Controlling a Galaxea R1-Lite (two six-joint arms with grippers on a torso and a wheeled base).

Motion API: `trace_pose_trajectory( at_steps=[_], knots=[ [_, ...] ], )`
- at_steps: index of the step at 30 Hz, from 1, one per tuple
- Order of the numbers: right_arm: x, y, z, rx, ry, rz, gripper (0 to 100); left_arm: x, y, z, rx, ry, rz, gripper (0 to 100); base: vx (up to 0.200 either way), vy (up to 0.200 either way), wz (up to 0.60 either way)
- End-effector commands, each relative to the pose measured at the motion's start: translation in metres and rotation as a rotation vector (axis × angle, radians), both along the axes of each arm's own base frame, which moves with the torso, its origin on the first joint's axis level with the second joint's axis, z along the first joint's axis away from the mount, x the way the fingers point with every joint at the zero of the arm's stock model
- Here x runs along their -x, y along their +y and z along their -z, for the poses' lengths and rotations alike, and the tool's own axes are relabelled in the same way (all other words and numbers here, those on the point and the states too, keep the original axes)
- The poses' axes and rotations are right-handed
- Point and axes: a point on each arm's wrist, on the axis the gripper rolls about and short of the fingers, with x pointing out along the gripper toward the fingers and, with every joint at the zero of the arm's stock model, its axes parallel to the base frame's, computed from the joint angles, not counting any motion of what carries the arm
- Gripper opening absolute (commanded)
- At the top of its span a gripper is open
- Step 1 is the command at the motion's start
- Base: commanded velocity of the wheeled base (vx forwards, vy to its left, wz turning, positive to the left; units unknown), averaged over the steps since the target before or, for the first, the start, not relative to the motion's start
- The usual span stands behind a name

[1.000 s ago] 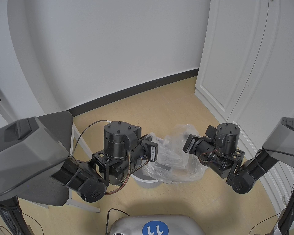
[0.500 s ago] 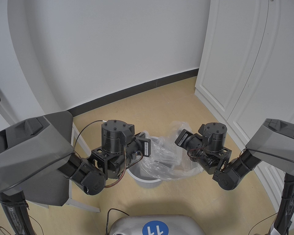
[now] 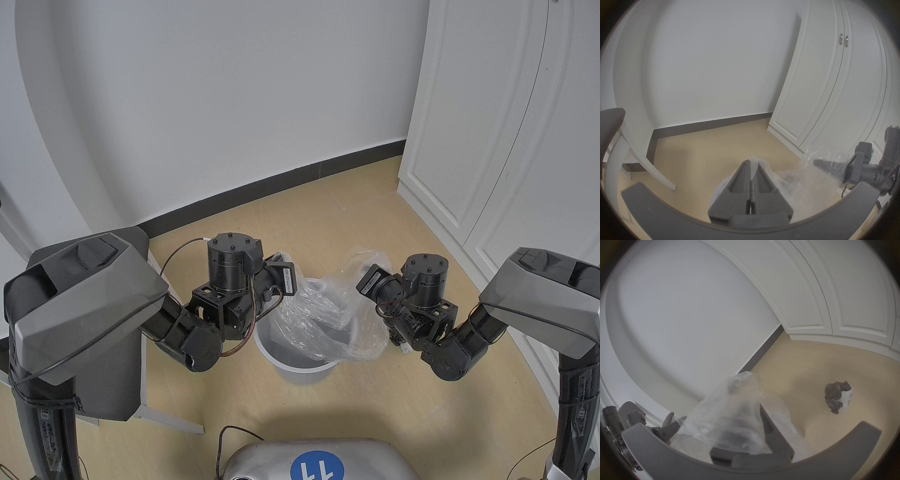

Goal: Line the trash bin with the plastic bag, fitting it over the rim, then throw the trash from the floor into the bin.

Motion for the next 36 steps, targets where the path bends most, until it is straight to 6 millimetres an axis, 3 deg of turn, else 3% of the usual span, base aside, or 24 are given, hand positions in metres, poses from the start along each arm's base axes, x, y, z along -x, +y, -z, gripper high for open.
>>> trace_pose_trajectory(
  at_steps=[1, 10, 21, 30, 36],
  knots=[
    [-0.009, -0.009, -0.003, -0.008, -0.017, 0.038, 0, -0.014, -0.002, 0.011, 0.001, 0.007, -0.015, 0, 0.000, 0.000, 0.00],
    [-0.016, -0.017, -0.005, -0.009, -0.022, 0.062, 0, -0.024, 0.000, 0.021, -0.005, 0.016, -0.032, 0, 0.000, 0.000, 0.00],
    [-0.013, -0.014, -0.002, -0.005, -0.015, 0.053, 0, -0.028, 0.018, 0.044, 0.008, 0.083, -0.079, 0, 0.000, 0.000, 0.00],
    [-0.010, -0.002, 0.019, 0.032, 0.027, 0.040, 0, -0.007, 0.039, 0.049, -0.031, 0.155, -0.103, 0, 0.000, 0.000, 0.00],
    [-0.009, -0.006, 0.021, 0.087, 0.070, 0.048, 0, 0.015, 0.054, 0.043, -0.079, 0.194, -0.101, 0, 0.000, 0.000, 0.00]
  ],
)
